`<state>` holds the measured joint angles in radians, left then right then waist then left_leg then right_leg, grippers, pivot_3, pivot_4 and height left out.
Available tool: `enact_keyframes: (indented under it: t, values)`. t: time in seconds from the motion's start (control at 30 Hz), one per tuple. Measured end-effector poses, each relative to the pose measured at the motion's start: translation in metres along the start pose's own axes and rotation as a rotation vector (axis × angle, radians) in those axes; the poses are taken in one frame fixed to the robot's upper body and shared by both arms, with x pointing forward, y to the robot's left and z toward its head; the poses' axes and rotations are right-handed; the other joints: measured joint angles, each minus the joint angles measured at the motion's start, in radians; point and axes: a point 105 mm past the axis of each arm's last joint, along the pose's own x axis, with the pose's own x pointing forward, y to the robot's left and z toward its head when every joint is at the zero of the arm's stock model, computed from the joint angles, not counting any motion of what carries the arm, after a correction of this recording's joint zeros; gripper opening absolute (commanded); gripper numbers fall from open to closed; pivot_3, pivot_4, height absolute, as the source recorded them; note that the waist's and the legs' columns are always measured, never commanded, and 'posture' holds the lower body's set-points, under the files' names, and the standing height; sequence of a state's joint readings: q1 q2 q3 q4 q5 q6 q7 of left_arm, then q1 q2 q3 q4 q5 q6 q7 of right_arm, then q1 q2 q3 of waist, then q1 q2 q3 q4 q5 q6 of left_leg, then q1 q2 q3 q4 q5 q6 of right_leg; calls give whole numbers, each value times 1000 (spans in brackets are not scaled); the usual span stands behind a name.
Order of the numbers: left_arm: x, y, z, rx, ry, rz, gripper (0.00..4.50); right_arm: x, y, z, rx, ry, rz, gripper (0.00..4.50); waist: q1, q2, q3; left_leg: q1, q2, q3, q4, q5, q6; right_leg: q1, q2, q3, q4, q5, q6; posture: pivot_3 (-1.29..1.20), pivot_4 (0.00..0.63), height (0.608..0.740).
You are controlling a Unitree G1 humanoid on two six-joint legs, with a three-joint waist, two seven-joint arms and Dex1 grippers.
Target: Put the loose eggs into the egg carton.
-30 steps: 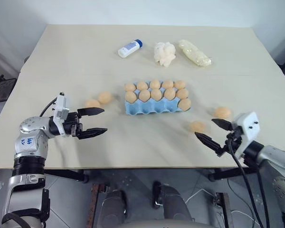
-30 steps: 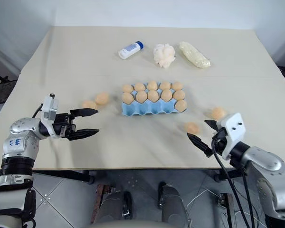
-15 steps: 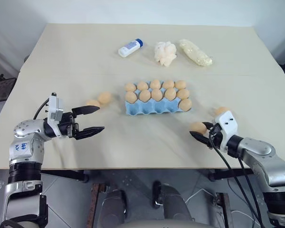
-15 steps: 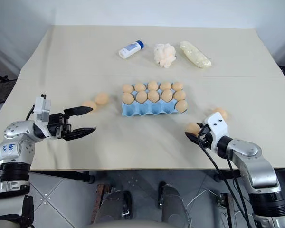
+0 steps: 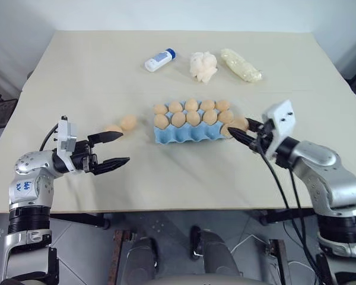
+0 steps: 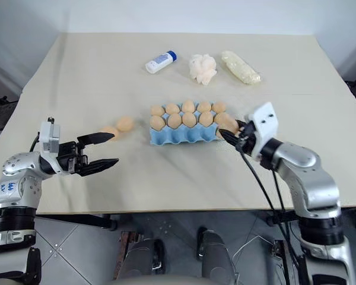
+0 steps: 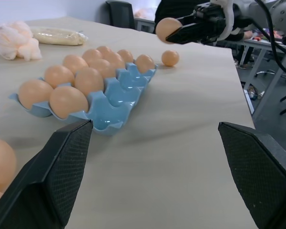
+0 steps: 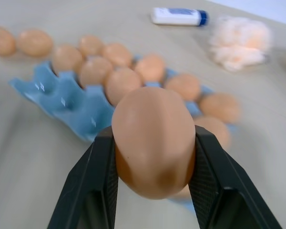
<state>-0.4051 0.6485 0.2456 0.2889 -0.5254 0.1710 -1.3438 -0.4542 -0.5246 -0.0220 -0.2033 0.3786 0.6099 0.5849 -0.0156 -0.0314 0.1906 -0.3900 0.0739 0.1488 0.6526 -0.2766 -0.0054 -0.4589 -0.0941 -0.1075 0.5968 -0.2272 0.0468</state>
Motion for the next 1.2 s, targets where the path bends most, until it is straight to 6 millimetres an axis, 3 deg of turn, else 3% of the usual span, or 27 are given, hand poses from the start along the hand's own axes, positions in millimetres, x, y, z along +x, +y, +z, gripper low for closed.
enact_keyframes:
  t: [0.13, 0.33, 0.63, 0.87, 0.93, 1.1, 1.2]
  values:
    - [0, 1, 3, 7, -9, 11, 4500, 24, -1, -11, 13, 36, -7, 1560, -5, 0, 0, -3, -1, 3, 0, 0, 0, -3, -1, 0, 7, 0, 0, 0, 150, 740]
    - [-1, 2, 4, 10, -16, 17, 4500, 38, -2, -14, -2, 44, -5, 1560, -14, 0, 0, -3, -1, 3, 2, 0, 0, -4, -1, 0, 7, 0, 0, 0, 150, 740]
    - [-1, 3, 5, 11, -25, 24, 4500, 42, -3, -16, -5, 79, 5, 4467, -15, 0, 0, -1, 0, 2, 3, 1, -2, -4, -1, 1, 10, -1, -1, 0, 150, 740]
    - [-1, 3, 6, 14, -28, 28, 4500, 38, 1, -2, -30, 50, 20, 4488, -15, 0, 0, -1, 0, 2, 3, 1, -2, -4, -1, 1, 10, -1, -1, 0, 150, 740]
    - [2, 4, 8, 19, -35, 24, 4500, 24, -1, 1, -39, 46, 24, 4488, -12, 0, 0, -2, 0, 2, 3, 1, -2, -4, -1, 0, 9, -1, -1, 0, 150, 740]
    - [0, 5, 8, 20, -40, 33, 4500, -39, -20, -9, -39, 78, -21, 4488, 11, 0, 0, -3, -1, 1, 3, -2, 0, -4, -1, 0, 5, -1, 0, 0, 150, 740]
    - [-1, 5, 9, 19, -42, 35, 4500, -73, -23, -26, -27, 149, -38, 4488, 13, 0, 0, -2, -1, 2, 3, -2, 0, -3, 0, 0, 4, -1, 1, 0, 150, 740]
